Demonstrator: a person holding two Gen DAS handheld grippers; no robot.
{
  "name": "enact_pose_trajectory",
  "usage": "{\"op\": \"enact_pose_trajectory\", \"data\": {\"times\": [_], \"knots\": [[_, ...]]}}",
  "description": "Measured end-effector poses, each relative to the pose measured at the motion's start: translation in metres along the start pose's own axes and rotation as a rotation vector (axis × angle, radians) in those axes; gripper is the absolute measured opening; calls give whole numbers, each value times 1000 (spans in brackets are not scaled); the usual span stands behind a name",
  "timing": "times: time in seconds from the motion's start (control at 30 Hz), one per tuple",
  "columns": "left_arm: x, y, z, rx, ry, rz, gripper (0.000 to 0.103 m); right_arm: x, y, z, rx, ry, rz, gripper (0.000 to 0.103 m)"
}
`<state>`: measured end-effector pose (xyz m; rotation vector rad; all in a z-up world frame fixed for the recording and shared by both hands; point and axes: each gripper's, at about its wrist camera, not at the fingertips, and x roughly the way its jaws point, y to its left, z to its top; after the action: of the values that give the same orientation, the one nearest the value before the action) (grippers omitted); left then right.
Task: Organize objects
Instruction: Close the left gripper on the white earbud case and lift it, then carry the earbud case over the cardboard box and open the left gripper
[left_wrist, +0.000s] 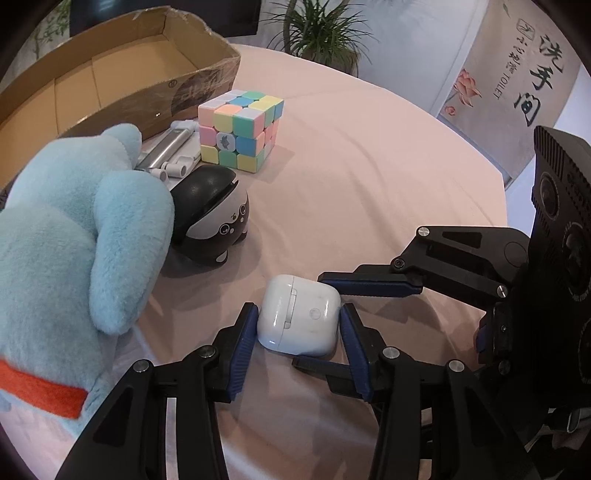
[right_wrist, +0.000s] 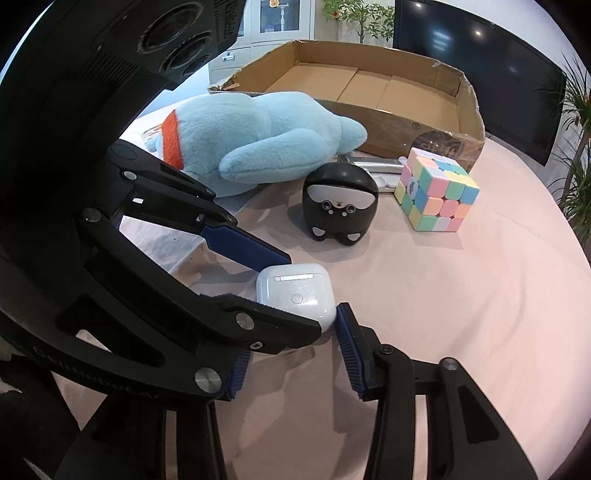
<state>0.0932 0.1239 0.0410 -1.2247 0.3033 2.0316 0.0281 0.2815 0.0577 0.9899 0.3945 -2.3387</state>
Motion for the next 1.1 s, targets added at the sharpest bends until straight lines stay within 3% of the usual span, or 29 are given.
{"op": "enact_pose_trajectory", "data": {"times": [0.33,1.1], "knots": [[-37,-5,0,15,-92,27,43,-20,12,14,-47,-68,-42,41],[-110,48,74,57,-289,195,43,-28,10,108,-226,-278,-131,41]]}}
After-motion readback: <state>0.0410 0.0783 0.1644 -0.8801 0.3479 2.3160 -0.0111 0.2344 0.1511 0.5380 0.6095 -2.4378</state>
